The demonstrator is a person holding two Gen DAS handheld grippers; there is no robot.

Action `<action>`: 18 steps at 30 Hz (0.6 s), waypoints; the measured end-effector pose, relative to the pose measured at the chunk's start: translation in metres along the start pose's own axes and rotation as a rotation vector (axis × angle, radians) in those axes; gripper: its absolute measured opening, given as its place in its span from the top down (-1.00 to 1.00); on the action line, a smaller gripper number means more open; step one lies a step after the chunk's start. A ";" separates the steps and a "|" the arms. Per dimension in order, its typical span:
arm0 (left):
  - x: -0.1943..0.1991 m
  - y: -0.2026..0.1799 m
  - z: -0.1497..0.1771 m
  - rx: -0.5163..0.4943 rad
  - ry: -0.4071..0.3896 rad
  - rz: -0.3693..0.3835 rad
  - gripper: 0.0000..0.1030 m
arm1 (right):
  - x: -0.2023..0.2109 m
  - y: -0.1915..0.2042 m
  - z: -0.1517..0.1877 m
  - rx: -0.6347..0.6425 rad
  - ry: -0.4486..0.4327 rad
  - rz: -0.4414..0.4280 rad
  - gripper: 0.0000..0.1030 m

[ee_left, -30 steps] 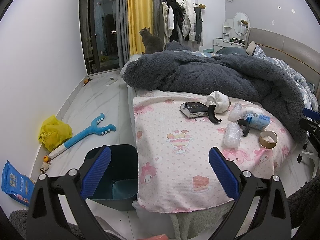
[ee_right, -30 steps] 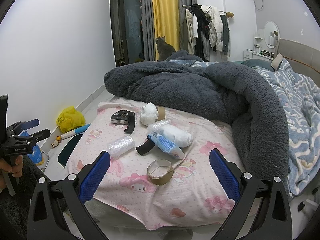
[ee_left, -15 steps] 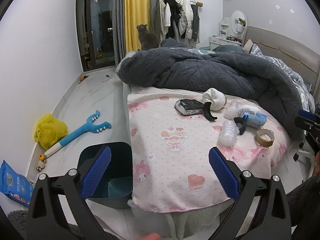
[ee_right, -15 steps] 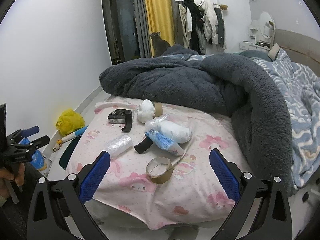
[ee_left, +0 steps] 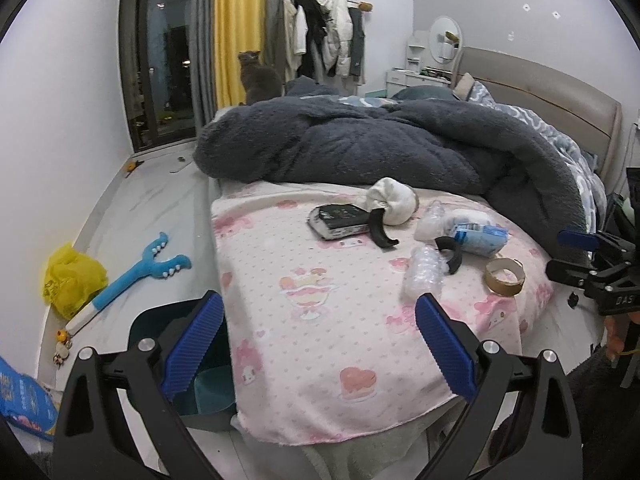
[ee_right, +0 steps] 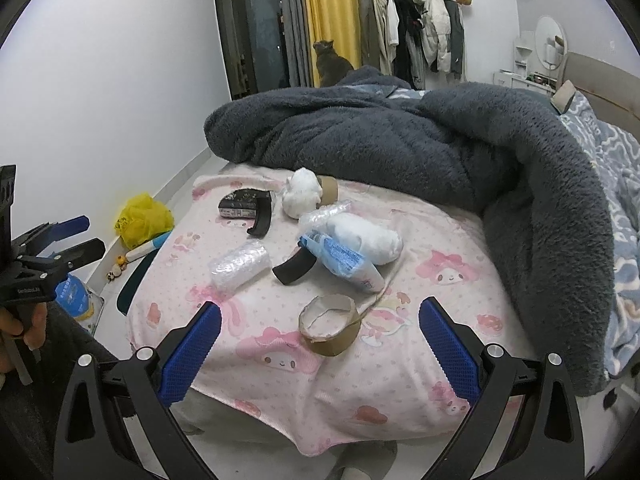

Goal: Collect trash
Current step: 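Grasp the bubble-wrap roll with the left tool while the right tool grasps the cardboard tape roll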

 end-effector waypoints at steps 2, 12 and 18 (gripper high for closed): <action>-0.003 -0.005 -0.001 -0.010 0.006 0.021 -0.86 | -0.004 0.000 0.001 -0.005 0.008 -0.003 -0.94; -0.018 -0.028 -0.003 -0.075 0.045 0.100 -0.81 | -0.023 -0.006 0.008 -0.020 0.051 -0.015 -0.64; -0.024 -0.039 -0.008 -0.100 0.030 0.132 -0.79 | -0.035 -0.009 0.015 -0.014 0.082 -0.003 -0.50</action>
Point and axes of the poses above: each gripper's, at about its wrist camera, not at the fingertips, and x roughly against the way its jaws point, y to its left, z to its underside, the point moved 6 cm from there along -x, roughly the way its jaws point, and after that the axes turned 11 degrees about -z, right-handed, at the moved point
